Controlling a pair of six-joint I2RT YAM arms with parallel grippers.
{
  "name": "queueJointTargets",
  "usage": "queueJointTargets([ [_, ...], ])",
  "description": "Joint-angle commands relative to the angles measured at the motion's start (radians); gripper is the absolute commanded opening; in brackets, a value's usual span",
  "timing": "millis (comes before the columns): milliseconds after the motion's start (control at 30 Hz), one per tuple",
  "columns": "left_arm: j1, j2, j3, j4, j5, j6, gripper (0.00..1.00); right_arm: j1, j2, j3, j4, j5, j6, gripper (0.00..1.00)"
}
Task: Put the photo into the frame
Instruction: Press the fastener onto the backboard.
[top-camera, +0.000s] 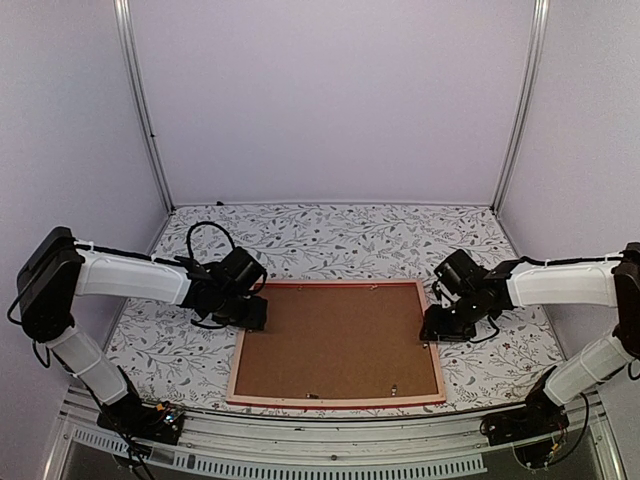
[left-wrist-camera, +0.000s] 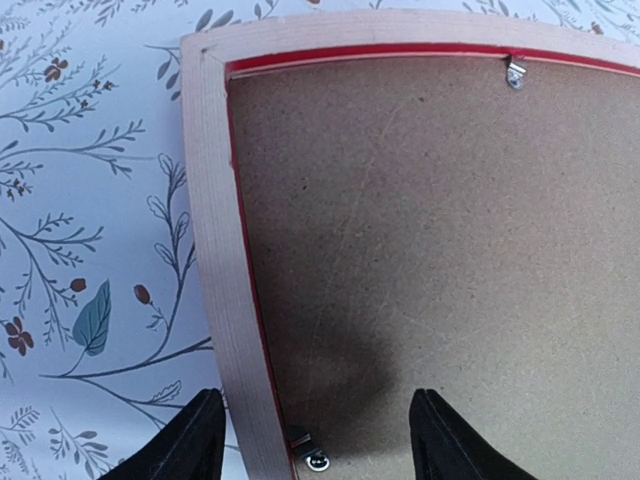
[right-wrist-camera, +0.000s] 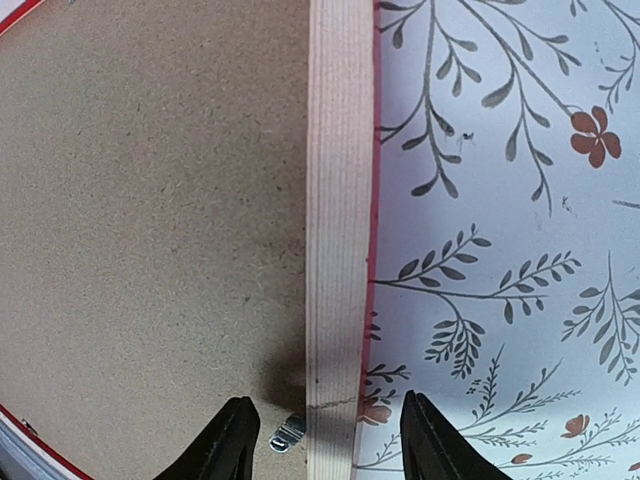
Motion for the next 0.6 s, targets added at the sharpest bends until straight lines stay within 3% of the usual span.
queueJointTargets([
  [0, 0.01, 0.006, -0.008, 0.025, 0.005, 0.015, 0.65, -0.011, -0.023, -0.017, -0.012, -0.01, 0.001, 0.51],
  [567, 0.01, 0.003, -0.011, 0.023, 0.003, 0.013, 0.65, -0.011, -0.016, -0.054, -0.041, 0.035, -0.003, 0.44],
])
